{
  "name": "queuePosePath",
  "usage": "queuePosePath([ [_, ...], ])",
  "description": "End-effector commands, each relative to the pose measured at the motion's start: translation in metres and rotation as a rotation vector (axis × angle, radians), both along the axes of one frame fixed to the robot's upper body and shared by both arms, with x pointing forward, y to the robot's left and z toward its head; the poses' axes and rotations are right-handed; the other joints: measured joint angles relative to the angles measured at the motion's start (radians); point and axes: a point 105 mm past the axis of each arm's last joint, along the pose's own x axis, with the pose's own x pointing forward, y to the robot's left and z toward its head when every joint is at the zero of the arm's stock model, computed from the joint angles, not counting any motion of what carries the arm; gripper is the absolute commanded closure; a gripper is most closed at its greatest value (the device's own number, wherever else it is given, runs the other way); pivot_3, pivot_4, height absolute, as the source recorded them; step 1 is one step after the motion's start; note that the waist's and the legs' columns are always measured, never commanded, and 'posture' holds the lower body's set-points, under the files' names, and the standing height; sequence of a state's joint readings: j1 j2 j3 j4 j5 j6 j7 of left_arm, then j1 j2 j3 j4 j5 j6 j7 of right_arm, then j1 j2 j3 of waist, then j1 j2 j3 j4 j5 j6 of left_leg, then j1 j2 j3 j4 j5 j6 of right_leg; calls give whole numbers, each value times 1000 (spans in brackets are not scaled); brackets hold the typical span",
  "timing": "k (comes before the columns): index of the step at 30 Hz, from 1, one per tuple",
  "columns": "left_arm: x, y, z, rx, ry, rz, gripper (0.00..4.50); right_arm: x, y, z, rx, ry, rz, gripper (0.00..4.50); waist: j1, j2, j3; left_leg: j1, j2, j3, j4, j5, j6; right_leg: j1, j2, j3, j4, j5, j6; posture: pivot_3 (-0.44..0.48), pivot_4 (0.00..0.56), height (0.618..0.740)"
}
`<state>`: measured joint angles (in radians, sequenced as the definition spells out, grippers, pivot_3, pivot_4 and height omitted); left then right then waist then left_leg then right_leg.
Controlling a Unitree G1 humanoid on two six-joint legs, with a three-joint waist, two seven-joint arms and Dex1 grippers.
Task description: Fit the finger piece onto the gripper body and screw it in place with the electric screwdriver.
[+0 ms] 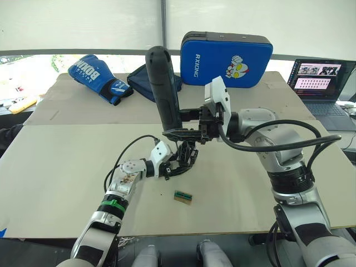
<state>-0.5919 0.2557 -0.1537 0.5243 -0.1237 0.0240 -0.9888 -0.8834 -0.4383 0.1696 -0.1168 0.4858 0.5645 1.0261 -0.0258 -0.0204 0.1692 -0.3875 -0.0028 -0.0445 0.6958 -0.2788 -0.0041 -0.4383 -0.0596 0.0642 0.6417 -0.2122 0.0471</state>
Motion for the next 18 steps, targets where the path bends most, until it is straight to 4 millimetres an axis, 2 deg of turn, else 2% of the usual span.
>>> queuePosePath([
  [1,1,3,3,-9,-3,6,2197,-9,0,13,35,-84,31,2572,0,0,0,0,0,0,0,0,0,0,0,0,0,0,0,0,150,740],
  [18,-2,0,4,-15,-1,-8,2197,-4,0,7,27,-82,18,2572,0,0,0,0,0,0,0,0,0,0,0,0,0,0,0,0,150,740],
])
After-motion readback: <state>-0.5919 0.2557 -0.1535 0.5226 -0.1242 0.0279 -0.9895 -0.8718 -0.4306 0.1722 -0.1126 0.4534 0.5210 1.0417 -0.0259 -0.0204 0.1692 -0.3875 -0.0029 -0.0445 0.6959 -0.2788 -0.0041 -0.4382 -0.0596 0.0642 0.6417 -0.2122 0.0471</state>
